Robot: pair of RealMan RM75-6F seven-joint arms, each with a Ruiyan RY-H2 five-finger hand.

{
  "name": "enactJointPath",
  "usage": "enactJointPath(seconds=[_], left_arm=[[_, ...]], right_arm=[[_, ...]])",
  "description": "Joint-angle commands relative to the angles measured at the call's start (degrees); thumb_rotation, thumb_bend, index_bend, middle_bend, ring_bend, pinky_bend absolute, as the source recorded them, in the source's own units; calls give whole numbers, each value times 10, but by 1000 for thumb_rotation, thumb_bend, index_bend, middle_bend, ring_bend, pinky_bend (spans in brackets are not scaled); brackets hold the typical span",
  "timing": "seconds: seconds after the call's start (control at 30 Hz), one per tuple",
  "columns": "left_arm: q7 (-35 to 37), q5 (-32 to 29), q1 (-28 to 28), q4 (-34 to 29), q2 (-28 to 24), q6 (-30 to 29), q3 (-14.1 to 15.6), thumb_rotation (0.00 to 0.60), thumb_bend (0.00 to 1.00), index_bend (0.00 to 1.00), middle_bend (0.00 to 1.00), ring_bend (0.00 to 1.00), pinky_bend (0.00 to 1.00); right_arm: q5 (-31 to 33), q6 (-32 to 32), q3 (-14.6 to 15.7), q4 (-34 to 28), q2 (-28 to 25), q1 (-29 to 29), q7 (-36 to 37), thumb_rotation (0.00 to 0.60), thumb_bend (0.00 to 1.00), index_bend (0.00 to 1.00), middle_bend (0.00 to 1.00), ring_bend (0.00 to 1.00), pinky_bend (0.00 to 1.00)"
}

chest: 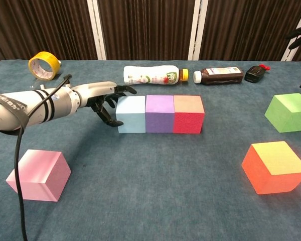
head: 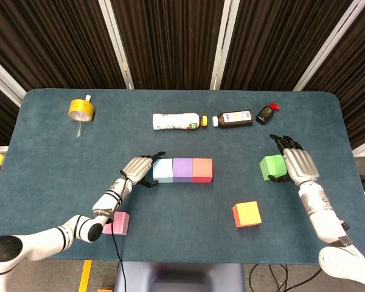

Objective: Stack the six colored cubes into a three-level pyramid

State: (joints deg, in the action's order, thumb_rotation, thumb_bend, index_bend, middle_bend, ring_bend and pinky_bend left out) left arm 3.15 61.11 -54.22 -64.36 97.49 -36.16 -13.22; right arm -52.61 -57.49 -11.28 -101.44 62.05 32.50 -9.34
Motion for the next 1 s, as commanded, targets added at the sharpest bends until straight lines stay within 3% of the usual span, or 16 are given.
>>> enactJointPath(seconds=[0.03, 0.3, 0.47, 0.67, 1.0], left_arm=[[-3, 0, 1, -3, -3, 1, 2, 600, 334, 27, 144, 149, 214], [-36, 3, 10, -31, -32, -9, 21, 600, 333, 0, 39, 25, 182], [-70, 3, 18, -44, -53, -36, 25, 600, 334, 0, 26, 5, 158], [-100, -21, -6, -10, -38, -21, 12, 600, 332, 0, 25, 0, 138], [-92, -20, -40, 41, 2, -3, -8, 600, 333, 0, 18, 0, 133]], right_arm=[[0, 0, 0, 0, -1, -1, 1, 600, 261, 111, 211, 89, 230], [-3, 1, -1, 0, -2, -2, 5, 600, 262, 111, 211, 89, 230], [-7, 2, 0, 2, -2, -4, 10, 600, 261, 111, 211, 89, 230], [-9, 1, 0, 0, -3, -6, 12, 600, 261, 111, 211, 89, 230], [-9, -5, 1, -2, -6, -12, 14, 600, 262, 112, 211, 89, 230]])
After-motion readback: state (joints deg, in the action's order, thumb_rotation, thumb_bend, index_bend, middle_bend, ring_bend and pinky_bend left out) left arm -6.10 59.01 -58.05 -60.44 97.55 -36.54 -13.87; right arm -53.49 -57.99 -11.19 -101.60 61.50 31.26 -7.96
